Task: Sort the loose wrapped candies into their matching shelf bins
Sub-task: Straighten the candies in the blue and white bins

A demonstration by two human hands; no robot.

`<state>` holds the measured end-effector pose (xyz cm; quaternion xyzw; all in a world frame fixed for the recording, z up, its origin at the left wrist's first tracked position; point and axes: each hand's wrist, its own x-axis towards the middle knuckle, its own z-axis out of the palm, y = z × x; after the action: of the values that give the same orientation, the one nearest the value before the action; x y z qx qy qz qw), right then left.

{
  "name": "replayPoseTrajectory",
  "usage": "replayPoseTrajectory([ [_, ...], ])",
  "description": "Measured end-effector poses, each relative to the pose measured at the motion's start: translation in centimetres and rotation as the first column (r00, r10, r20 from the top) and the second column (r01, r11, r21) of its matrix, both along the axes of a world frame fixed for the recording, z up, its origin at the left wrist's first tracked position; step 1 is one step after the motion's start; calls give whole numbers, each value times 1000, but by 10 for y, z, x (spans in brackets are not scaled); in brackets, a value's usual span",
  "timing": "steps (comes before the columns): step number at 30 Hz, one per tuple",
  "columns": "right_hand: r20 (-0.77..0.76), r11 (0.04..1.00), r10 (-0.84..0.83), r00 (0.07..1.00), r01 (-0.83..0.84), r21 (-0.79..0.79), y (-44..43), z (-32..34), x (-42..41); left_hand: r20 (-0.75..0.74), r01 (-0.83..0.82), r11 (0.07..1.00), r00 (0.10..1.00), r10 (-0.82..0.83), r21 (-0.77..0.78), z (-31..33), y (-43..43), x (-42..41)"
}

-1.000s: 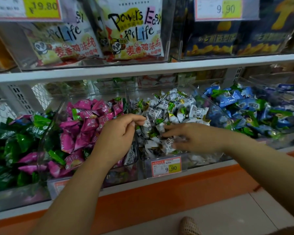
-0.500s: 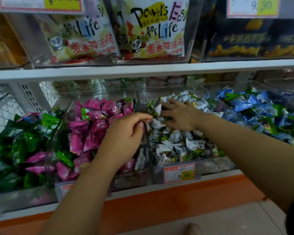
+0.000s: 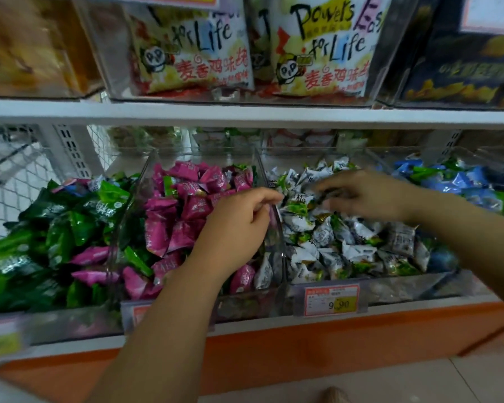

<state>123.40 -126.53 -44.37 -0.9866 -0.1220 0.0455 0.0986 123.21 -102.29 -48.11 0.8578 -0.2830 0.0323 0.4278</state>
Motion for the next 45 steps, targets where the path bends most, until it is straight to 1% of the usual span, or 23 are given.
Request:
replayPoseTrajectory([
  [1,55,993,107,993,-104,-57,14,-6,-3,3,-5,1000,1000,5,1,0,-1,1],
  [2,81,969,211,974,-197,-152,25,-15,-1,6,-13,1000,1000,13,0,0,-1,1],
  [3,78,932,279,957,-250,-262,35,-23,4,5,-18,1000,1000,18,-2,0,-1,2],
  [4,51,905,274,960,-239,-352,40,-30,11,2,-21,1000,1000,21,-5,0,-1,2],
  [5,25,895,219,976,-190,-404,42,-34,21,2,-22,1000,1000,22,-1,0,0,3],
  [7,14,902,110,994,-94,-421,43,-37,38,4,-23,1000,1000,23,9,-1,1,3],
  [9,30,900,82,996,-61,-431,44,-37,52,-9,-19,1000,1000,19,-11,-2,3,3],
  [12,7,903,25,1000,-19,-428,43,-35,62,-33,-19,1000,999,19,-23,-3,5,4],
  [14,7,923,-19,1000,20,-383,39,-31,63,-42,-13,999,999,12,-37,-2,5,4],
  [17,56,960,-43,997,57,-275,32,-28,58,-45,-5,999,999,3,-41,-1,5,2],
  [21,133,955,-137,982,167,-243,8,-19,37,-42,2,999,999,-3,-34,1,6,0],
  [22,117,952,-144,983,170,-254,-2,-16,30,-41,0,1000,999,-1,-30,1,5,0],
  [24,36,958,-138,990,143,-250,-17,-10,15,-39,-5,1000,999,4,-24,2,4,1],
  [26,-29,980,-166,986,162,-118,-23,-1,3,-40,-6,1000,999,5,-17,2,3,1],
  [28,17,973,-229,973,228,48,-25,3,2,-45,-12,1000,999,11,-23,2,1,1],
  [30,45,935,-342,939,335,116,-27,-1,8,-49,-30,999,998,28,-26,4,-1,-1],
  [32,-74,870,-431,899,436,230,-24,-13,17,-37,-31,999,999,30,-18,4,0,-3],
  [34,-165,826,-435,885,466,319,-13,-23,24,-31,-26,1000,999,26,-3,3,1,-3],
  [36,-160,862,-361,919,394,318,4,-27,29,-35,-22,1000,999,22,6,2,2,-2],
  [38,-92,932,-277,957,290,216,17,-29,27,-39,-26,1000,999,26,10,1,1,1],
  [40,-26,971,-203,979,205,126,23,-31,21,-56,-40,999,998,40,6,2,-1,3],
  [42,15,989,-107,994,105,100,24,-32,9,-49,-49,999,998,49,-2,3,-3,3],
  [45,73,991,37,997,-46,126,26,-25,-15,-10,-59,998,998,59,-1,4,-6,2],
])
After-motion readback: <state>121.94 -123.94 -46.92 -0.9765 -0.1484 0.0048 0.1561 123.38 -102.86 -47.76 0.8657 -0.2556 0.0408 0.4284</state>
